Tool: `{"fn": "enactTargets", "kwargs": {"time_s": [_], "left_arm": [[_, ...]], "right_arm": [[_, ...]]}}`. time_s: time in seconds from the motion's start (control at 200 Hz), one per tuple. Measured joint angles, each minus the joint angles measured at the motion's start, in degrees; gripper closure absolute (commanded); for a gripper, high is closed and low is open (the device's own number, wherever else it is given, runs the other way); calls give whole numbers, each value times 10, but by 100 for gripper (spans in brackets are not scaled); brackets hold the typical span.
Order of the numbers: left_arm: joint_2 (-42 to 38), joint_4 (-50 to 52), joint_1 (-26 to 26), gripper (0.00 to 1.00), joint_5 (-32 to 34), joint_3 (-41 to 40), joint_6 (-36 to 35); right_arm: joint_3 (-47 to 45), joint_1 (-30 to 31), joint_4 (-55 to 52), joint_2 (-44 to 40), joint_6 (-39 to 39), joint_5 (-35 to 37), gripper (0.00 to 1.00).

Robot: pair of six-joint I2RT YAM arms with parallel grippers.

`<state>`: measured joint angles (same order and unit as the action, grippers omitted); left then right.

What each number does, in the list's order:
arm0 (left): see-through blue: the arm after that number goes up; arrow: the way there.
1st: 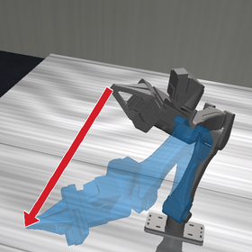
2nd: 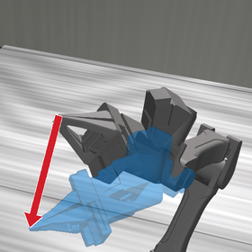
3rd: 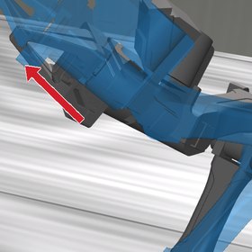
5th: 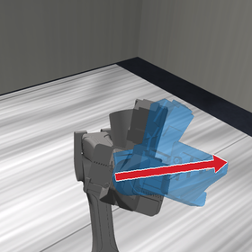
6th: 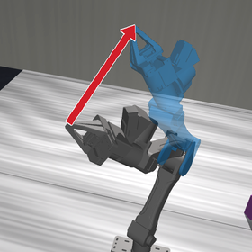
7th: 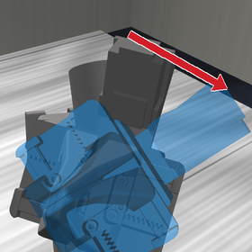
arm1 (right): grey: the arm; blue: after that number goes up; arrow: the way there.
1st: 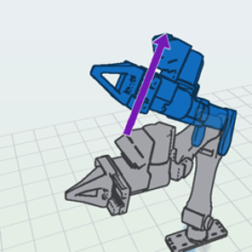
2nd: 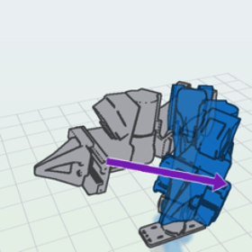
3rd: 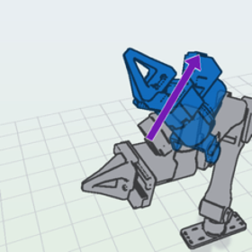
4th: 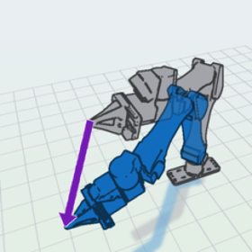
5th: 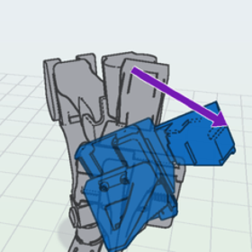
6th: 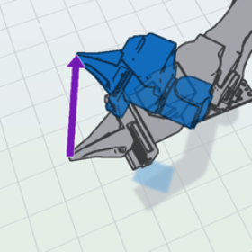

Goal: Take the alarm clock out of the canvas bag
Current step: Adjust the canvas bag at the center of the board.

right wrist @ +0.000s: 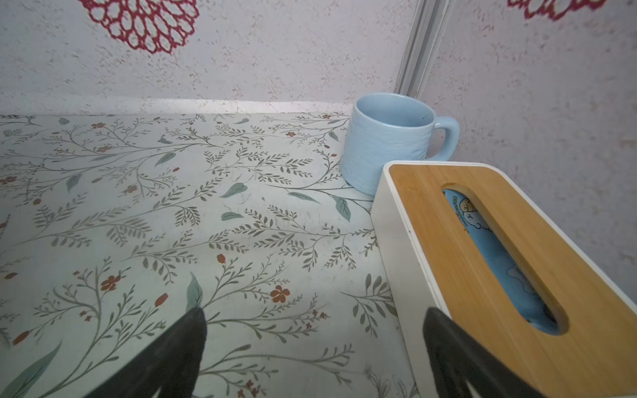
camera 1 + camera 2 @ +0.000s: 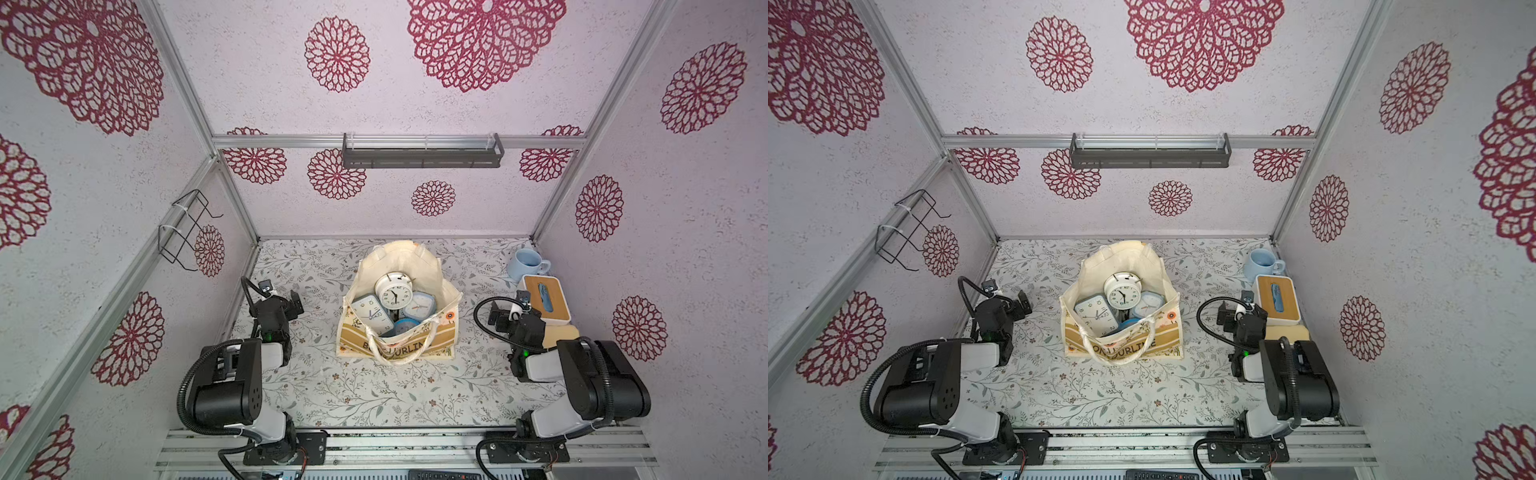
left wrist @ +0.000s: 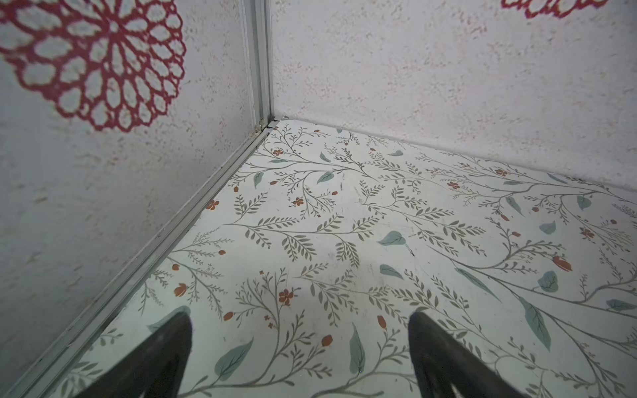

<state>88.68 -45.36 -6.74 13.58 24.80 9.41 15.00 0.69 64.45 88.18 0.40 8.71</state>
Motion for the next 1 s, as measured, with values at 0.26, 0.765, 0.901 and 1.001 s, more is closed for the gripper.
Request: {"fn": "enactTargets", "kwargs": {"time_s": [0.26,0.765,0.901,1.001], "left_arm": [[0,0,0,1,0,0,0],[-30,81,0,1,-13,30,-6],[-120,183,8,1,-29,93,-3],[-194,292,11,1,-24,181,32]], "right_arm": [[0,0,0,0,0,0,1],[0,0,-9,-8,-5,7,1],[17,0,-113,-95,-17,25,1],[80,0,-225,-185,-44,26,1]]}}
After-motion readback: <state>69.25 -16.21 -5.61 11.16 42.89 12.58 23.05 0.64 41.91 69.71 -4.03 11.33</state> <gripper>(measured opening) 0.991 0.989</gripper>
